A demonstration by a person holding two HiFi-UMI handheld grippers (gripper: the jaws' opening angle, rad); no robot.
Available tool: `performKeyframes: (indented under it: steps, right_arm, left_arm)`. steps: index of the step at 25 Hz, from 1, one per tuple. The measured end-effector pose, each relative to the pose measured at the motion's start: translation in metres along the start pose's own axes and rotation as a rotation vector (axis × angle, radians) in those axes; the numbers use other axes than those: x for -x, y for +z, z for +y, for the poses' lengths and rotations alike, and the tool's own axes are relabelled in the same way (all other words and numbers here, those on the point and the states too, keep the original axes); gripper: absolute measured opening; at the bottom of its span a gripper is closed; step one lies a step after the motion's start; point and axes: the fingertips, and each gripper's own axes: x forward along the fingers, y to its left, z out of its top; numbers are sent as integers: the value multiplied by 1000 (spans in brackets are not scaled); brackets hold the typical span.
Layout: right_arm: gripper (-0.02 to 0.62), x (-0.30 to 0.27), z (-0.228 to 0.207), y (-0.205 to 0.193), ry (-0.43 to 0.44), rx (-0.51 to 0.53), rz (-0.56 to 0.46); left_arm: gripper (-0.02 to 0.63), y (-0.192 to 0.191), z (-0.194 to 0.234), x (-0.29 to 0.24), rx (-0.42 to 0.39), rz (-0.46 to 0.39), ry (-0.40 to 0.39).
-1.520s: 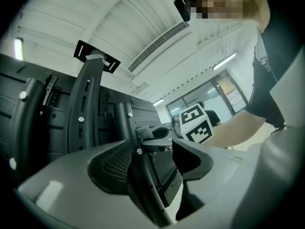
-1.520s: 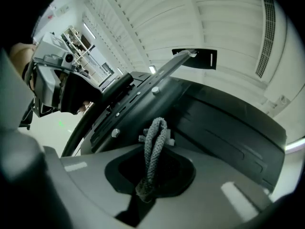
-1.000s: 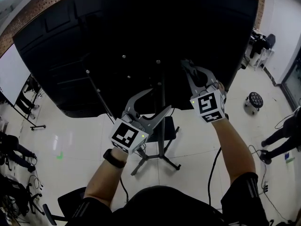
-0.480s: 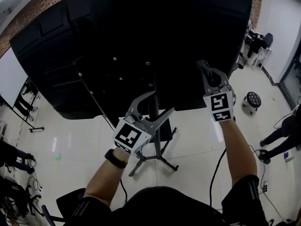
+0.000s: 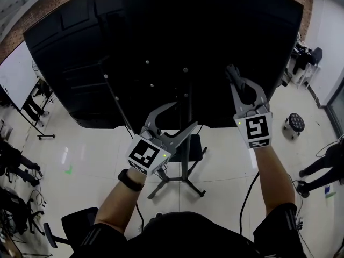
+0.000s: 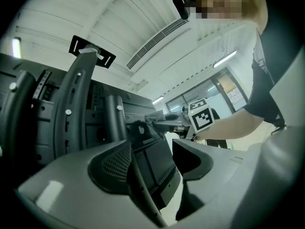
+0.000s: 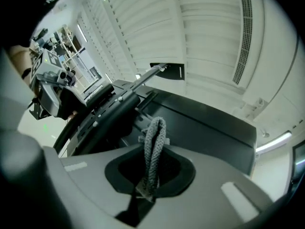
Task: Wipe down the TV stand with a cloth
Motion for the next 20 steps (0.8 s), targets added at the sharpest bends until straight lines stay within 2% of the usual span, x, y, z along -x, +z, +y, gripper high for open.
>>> performKeyframes:
  steps: [8, 16, 20]
  right_arm:
    - [26, -23, 56, 91, 73, 74, -125]
    - [26, -68, 131, 161, 142, 103, -159]
    - [26, -87, 175, 198, 180, 143, -156]
  left_arm:
    - [291, 11, 46, 47, -31, -37, 68]
    - [291, 25, 109, 115, -35, -34, 125]
    - [291, 28, 146, 152, -53, -74, 160]
